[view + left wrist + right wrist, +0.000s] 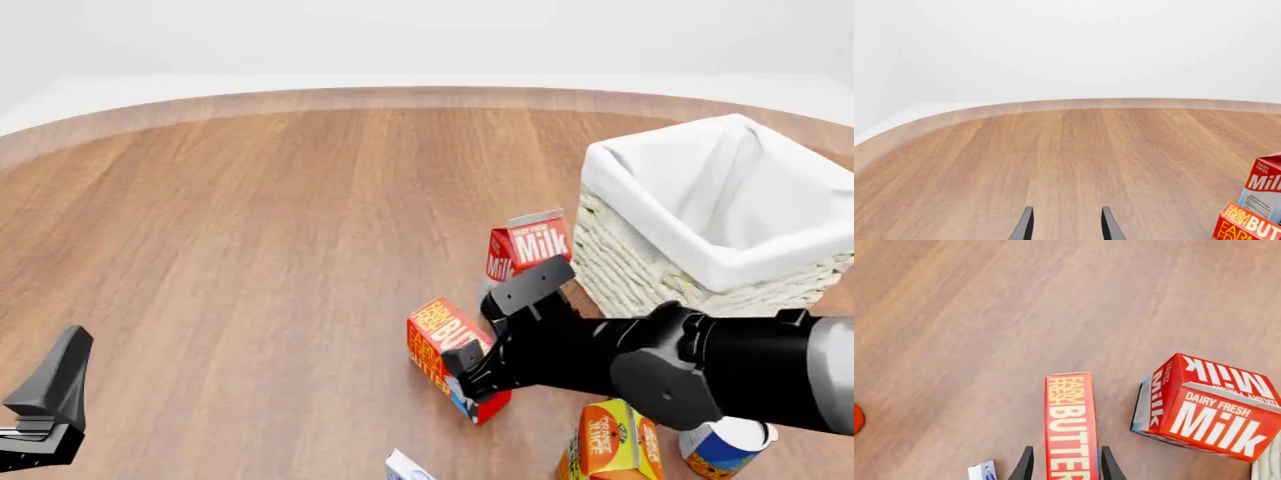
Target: Pick up the cream cheese box and the butter, and put them in the basket.
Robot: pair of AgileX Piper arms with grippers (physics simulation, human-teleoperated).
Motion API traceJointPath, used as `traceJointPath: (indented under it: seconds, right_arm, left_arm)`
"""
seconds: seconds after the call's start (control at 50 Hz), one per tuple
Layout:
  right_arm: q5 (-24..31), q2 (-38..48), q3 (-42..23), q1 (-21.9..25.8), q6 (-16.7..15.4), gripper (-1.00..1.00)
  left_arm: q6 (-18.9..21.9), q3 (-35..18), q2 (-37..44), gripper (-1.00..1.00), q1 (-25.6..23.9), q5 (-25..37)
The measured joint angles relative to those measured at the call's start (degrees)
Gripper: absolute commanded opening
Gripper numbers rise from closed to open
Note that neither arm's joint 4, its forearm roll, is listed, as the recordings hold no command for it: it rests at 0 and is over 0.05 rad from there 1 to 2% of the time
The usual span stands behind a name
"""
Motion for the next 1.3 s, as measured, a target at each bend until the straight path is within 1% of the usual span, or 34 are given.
traceJointPath:
  seconds: [0.36, 0.9, 1.3]
  right_arm:
    - [-1.1, 1.2, 0.5, 0.1, 0.1, 1.0]
    - [1.1, 2.1, -1.7, -0.1, -1.1, 1.0]
    - [0.7, 4.1, -2.0, 0.1, -1.0, 1.0]
  left_arm:
    - [0.0, 0.0, 0.0, 1.0, 0.0, 0.0]
    - [0.0, 0.0, 0.0, 1.0, 0.0, 0.0]
    - [0.0, 0.0, 0.0, 1.0, 0.0, 0.0]
